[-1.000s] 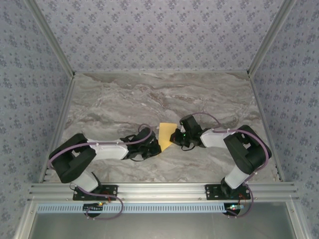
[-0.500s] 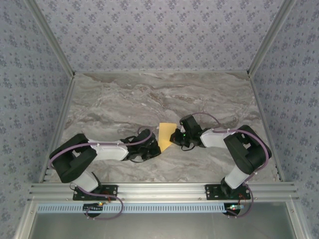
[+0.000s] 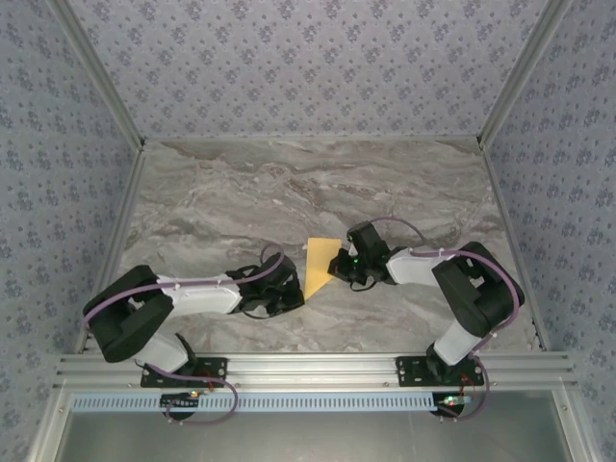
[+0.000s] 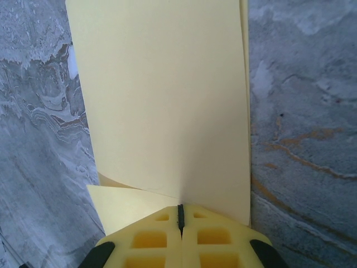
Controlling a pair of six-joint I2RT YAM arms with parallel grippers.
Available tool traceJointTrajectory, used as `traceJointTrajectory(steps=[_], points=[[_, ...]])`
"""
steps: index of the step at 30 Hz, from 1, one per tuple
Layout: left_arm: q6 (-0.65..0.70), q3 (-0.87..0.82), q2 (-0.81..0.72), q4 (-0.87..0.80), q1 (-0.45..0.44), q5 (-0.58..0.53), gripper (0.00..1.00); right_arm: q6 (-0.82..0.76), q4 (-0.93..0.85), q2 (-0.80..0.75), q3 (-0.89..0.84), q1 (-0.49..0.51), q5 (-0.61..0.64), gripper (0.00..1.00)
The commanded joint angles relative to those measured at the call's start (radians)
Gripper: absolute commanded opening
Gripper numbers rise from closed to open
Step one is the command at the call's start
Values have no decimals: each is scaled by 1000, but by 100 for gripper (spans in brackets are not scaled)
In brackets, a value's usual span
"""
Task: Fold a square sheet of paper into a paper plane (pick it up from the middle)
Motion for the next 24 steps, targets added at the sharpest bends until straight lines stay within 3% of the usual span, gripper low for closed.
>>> traceJointTrajectory(steps=[1, 8, 24], points=[[45, 62, -43, -50, -7, 3, 0, -11, -143, 43, -14, -12, 82, 0], [71, 132, -9, -46, 5, -39, 0, -11, -142, 40, -13, -10, 80, 0], [64, 149, 172, -78, 13, -3, 0, -105, -88, -57, -11, 4, 57, 0]])
